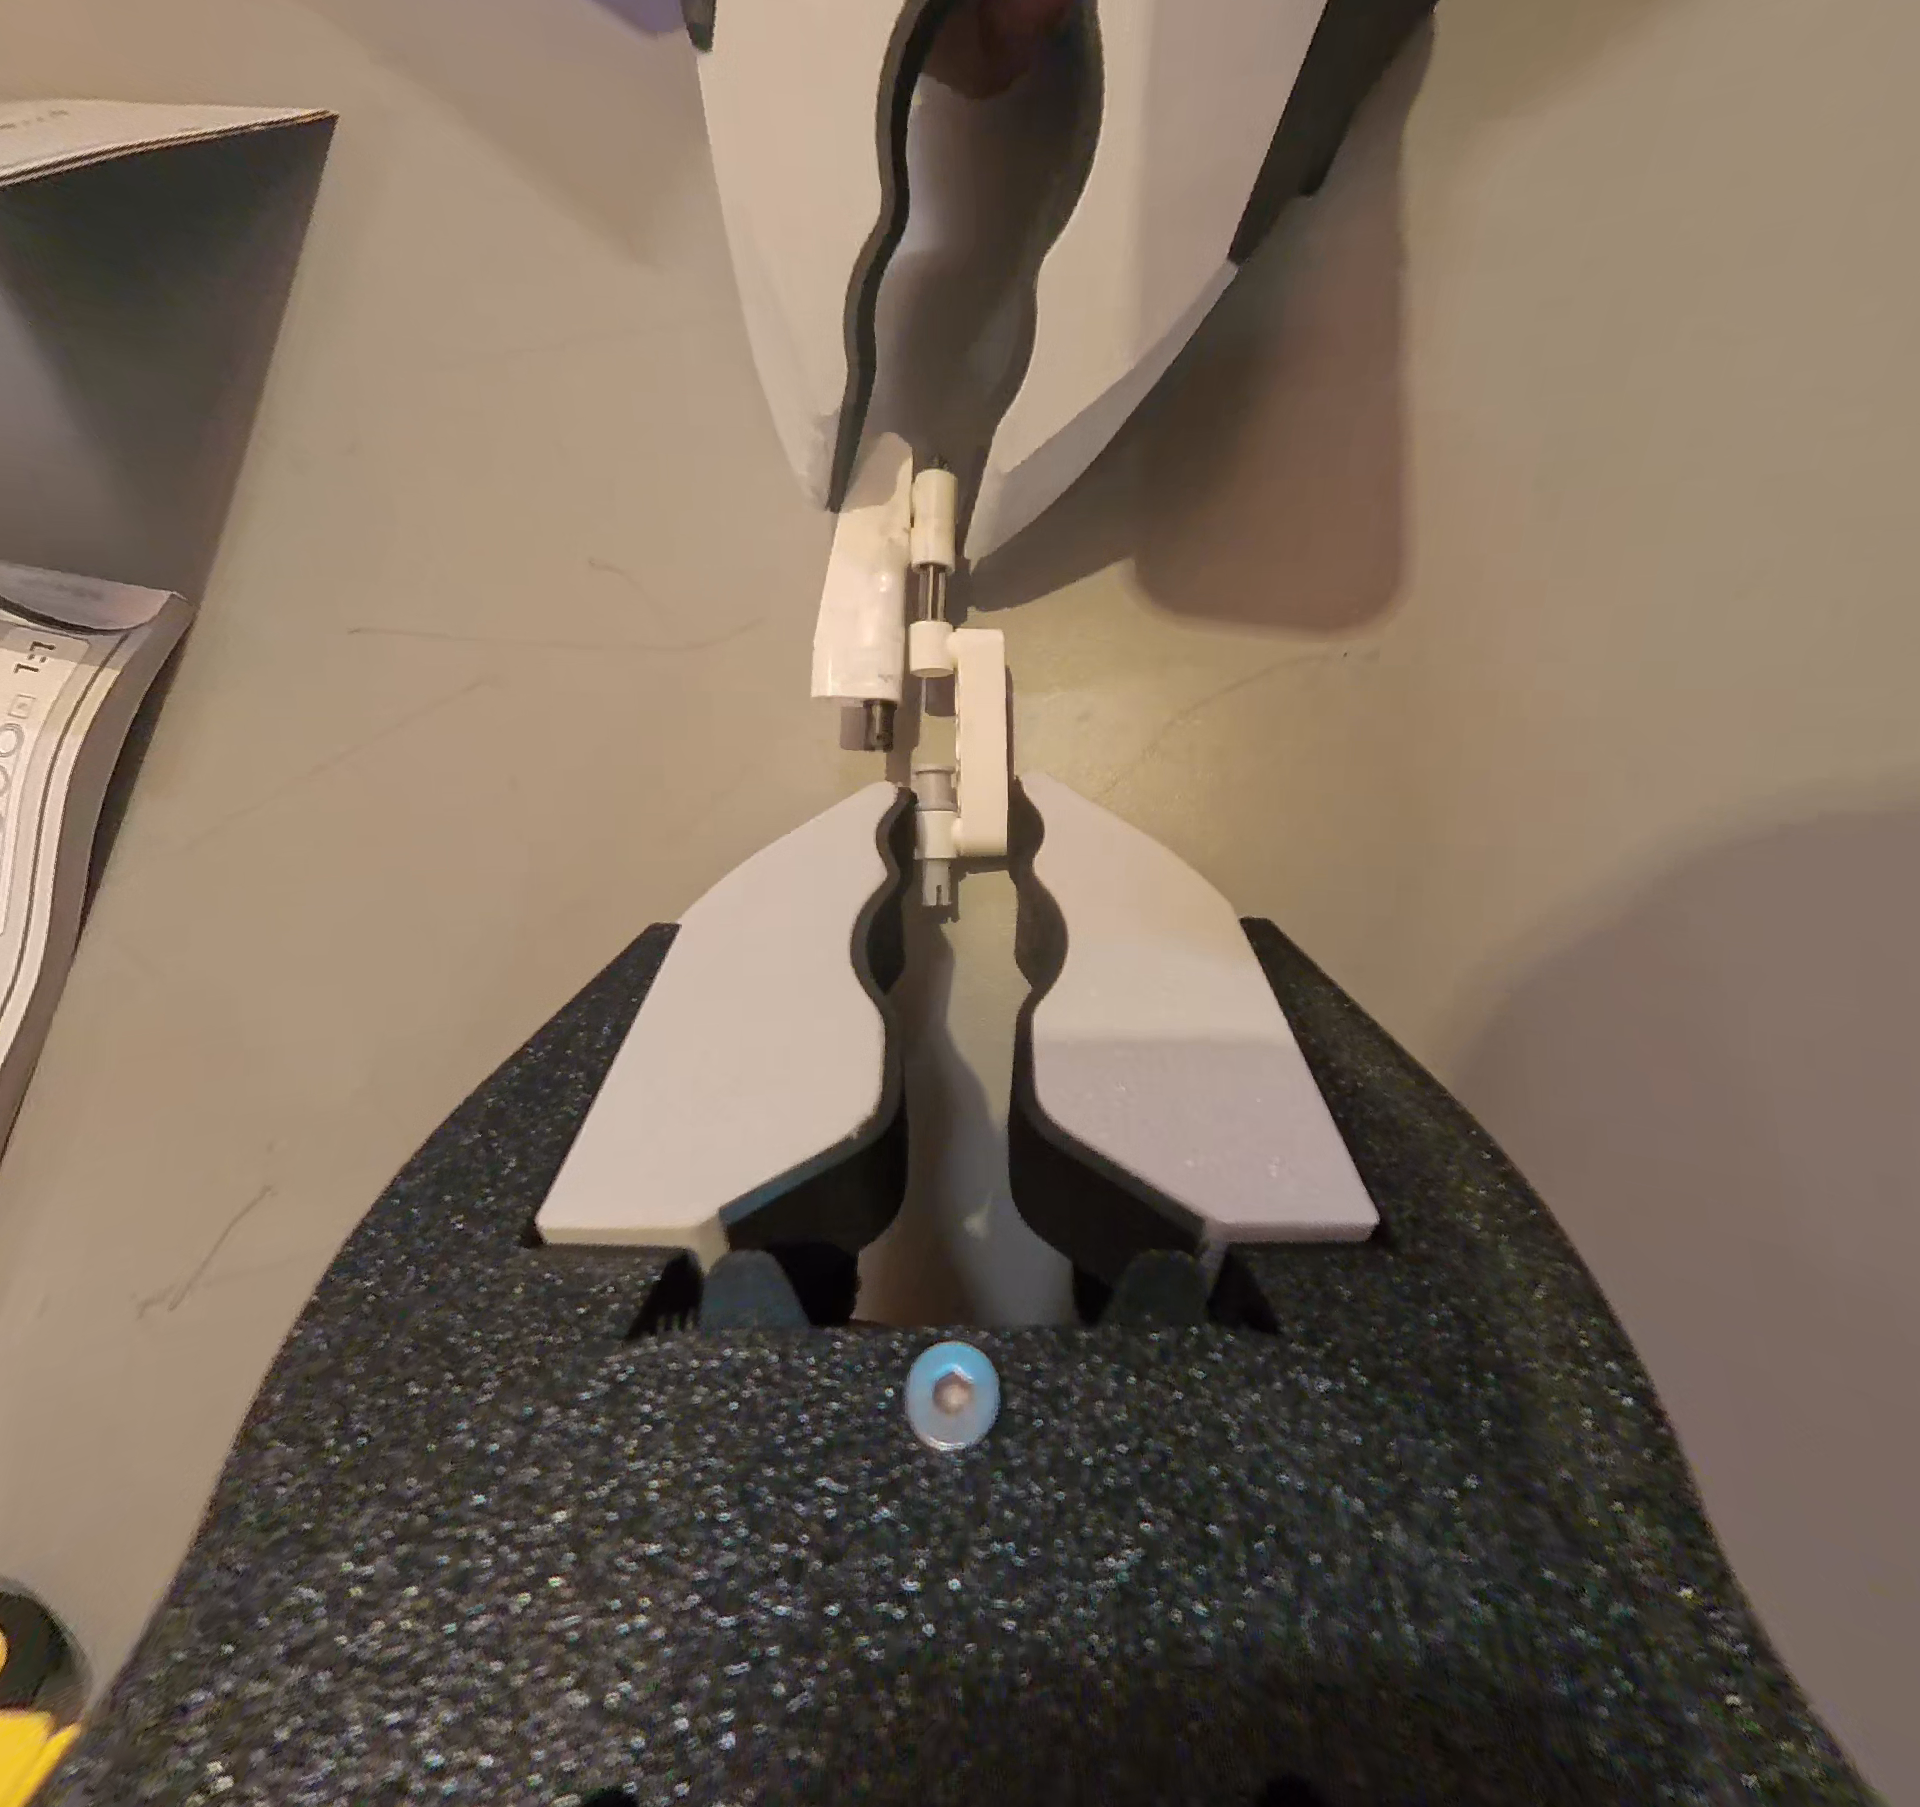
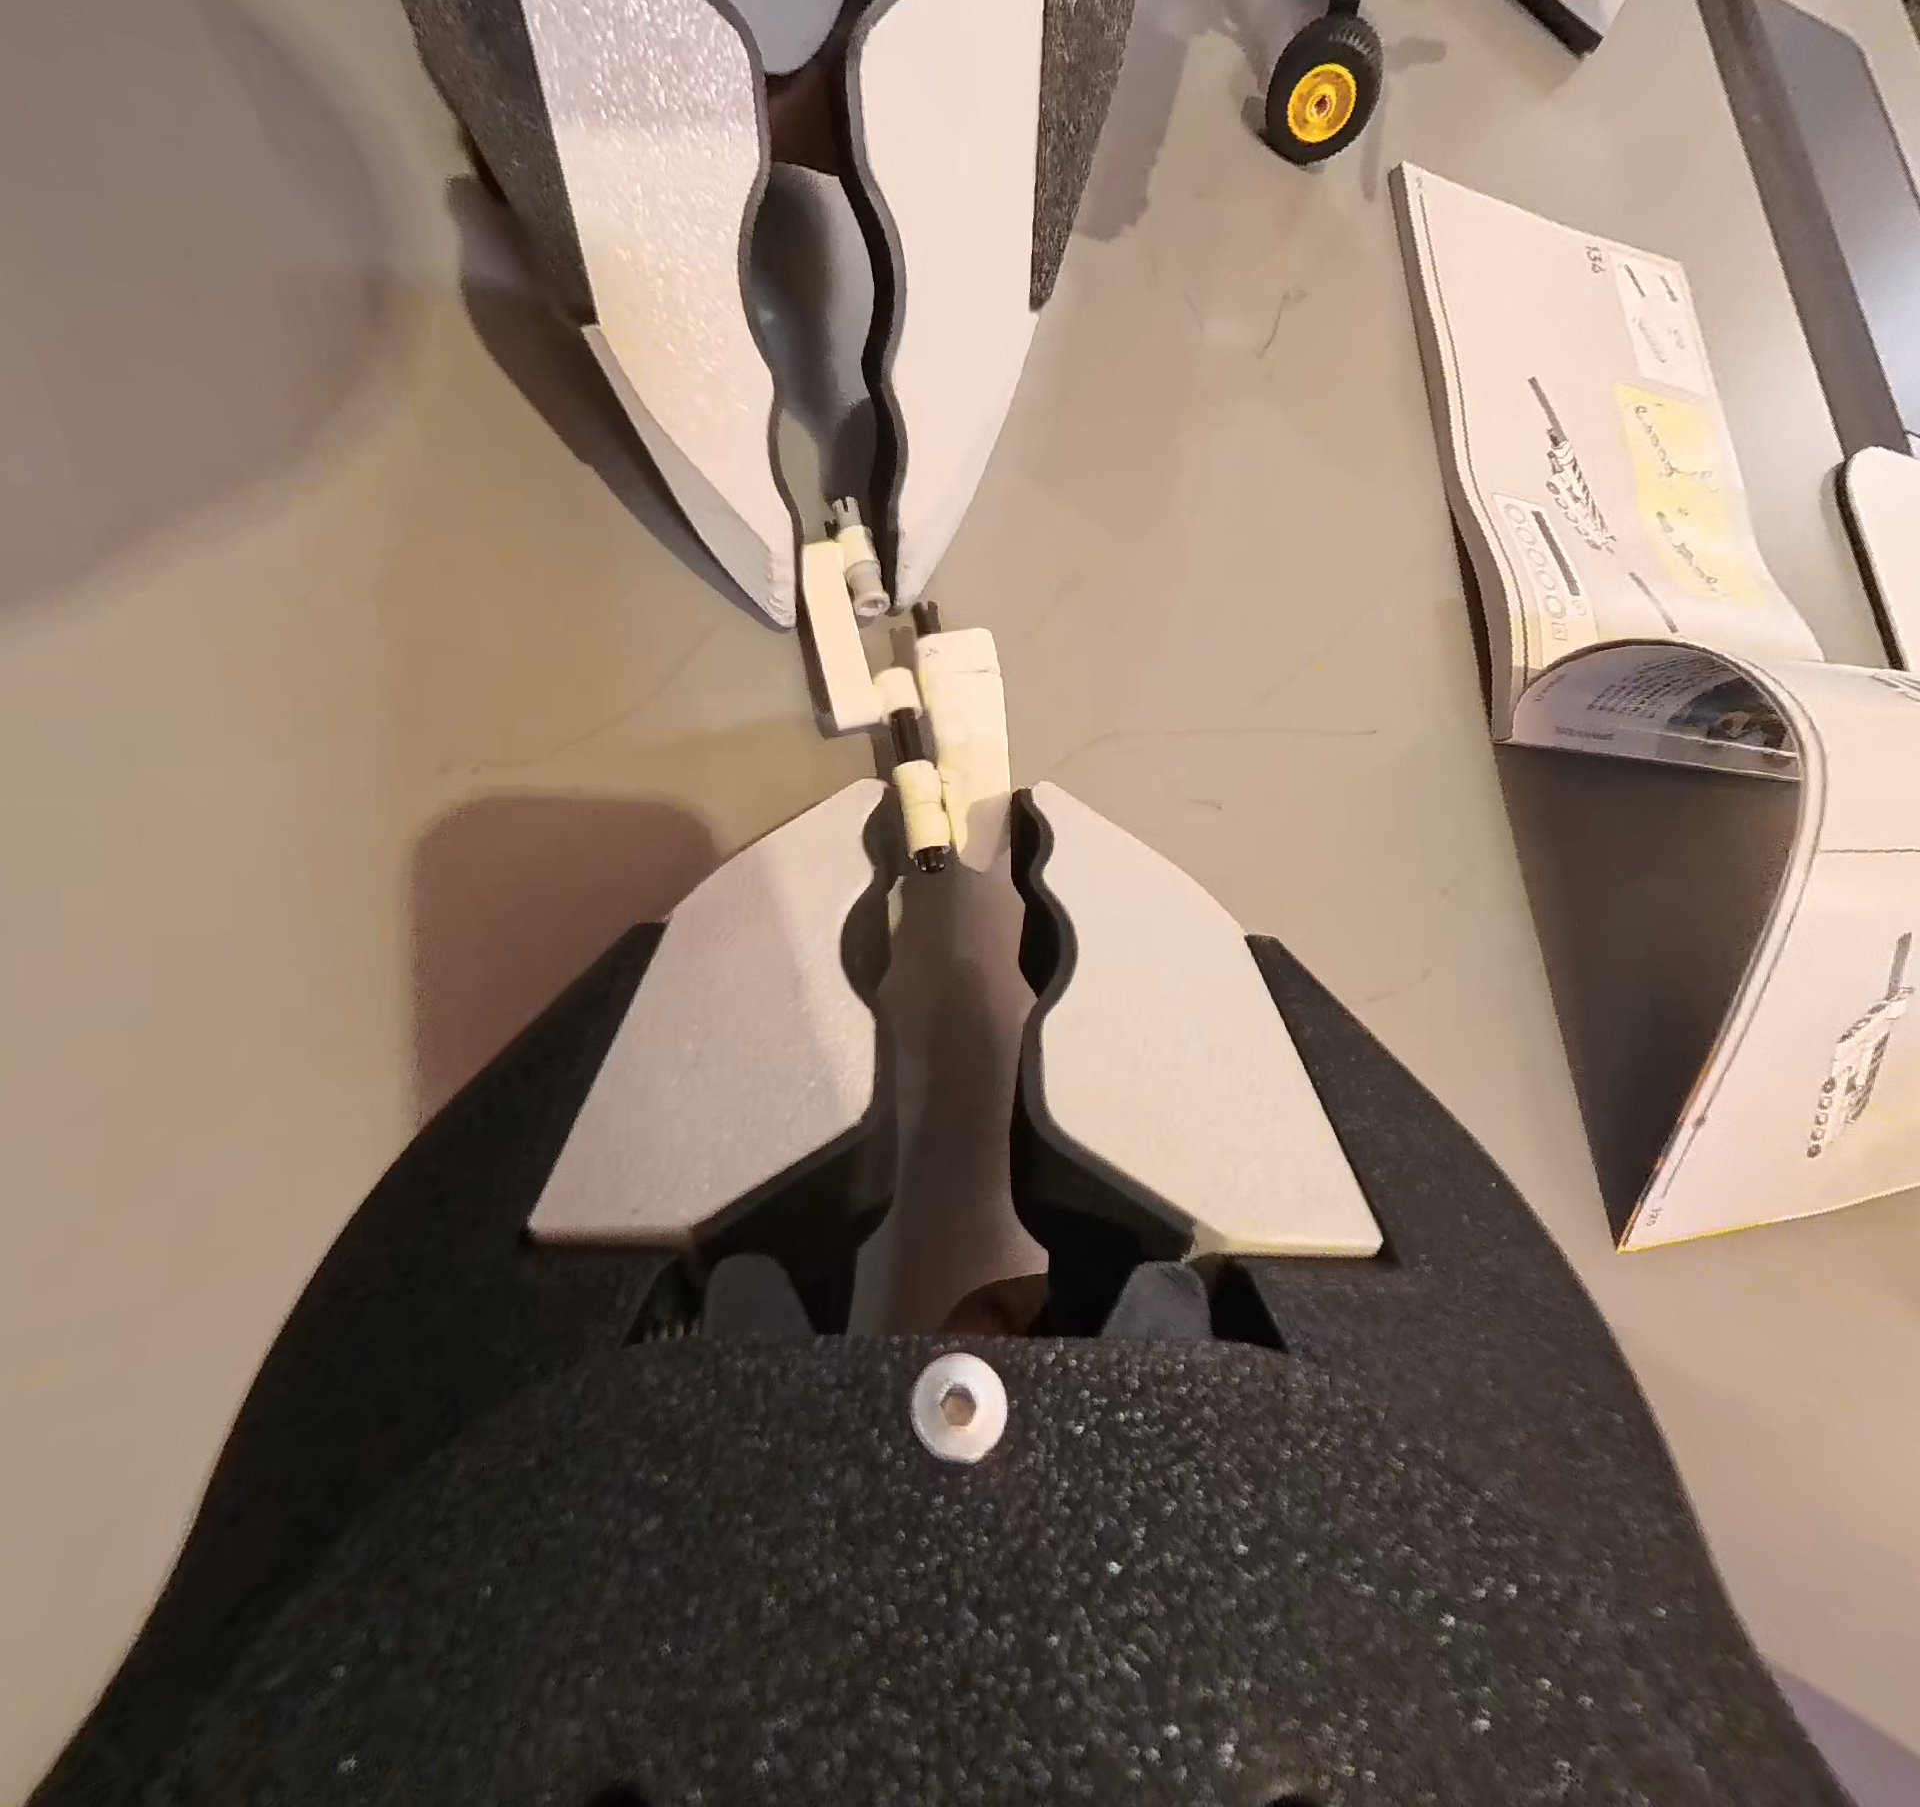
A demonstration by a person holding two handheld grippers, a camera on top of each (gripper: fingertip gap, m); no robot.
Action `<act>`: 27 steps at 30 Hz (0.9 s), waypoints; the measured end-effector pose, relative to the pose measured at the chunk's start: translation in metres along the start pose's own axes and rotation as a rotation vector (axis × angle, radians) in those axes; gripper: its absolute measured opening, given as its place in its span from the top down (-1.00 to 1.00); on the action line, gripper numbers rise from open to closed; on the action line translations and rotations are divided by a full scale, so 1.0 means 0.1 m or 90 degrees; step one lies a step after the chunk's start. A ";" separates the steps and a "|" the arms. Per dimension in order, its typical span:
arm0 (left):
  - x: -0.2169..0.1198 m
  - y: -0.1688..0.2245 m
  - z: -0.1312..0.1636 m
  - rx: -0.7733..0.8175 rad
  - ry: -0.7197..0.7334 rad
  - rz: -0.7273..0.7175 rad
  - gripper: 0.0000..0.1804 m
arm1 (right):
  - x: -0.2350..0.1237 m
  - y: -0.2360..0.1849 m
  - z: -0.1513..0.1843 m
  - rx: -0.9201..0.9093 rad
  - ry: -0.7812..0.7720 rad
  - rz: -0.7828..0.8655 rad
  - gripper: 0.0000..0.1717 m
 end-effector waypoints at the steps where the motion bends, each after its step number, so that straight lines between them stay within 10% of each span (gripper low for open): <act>1: 0.00 0.00 0.00 0.000 -0.001 0.000 0.82 | 0.00 0.00 -0.01 -0.001 0.001 0.002 0.77; 27: 0.00 -0.04 -0.02 0.012 0.001 -0.038 0.81 | 0.04 -0.02 -0.02 0.004 -0.005 0.007 0.77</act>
Point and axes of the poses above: each gripper's, where its closed fingertips meet, x out along the fingers, z out of its underside, y = z × x across the jaws, the point moved 1 cm from there along -x, back along the fingers, and after that the axes turned 11 degrees about -y, right-handed, at the moved point
